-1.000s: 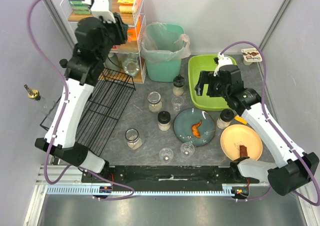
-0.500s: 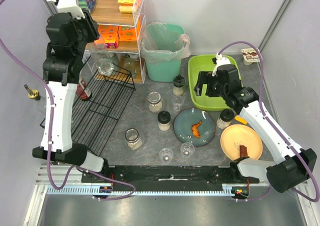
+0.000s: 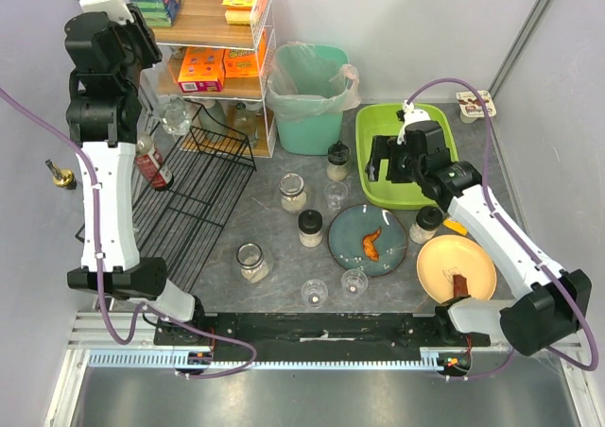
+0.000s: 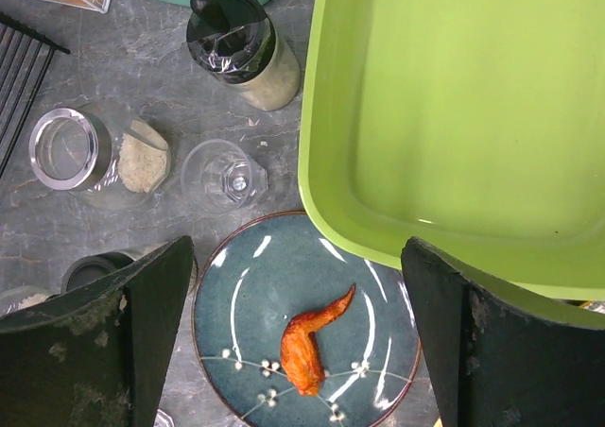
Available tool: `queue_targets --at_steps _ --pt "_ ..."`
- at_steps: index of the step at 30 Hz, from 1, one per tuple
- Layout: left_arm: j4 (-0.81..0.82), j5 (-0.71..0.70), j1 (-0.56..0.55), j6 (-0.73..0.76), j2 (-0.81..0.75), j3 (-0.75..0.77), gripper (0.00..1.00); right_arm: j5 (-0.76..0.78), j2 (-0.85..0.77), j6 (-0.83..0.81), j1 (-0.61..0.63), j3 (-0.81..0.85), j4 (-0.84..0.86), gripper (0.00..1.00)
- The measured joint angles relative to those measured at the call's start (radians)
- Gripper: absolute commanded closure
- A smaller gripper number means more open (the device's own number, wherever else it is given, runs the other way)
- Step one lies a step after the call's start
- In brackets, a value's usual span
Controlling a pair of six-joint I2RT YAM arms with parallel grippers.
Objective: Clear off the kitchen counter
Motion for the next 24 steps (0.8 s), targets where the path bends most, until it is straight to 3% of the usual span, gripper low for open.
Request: queue_targets --at_steps 11,24 --pt "0.01 0.091 0.12 0.004 0.087 0.006 0.98 -0.001 0.061 0.0 -0.005 0.018 0.019 0.02" --pt "0.089 0.249 0.13 0.004 0.111 -0.097 0.98 -0.003 0.106 0.001 -0.007 0.033 0.025 0.02"
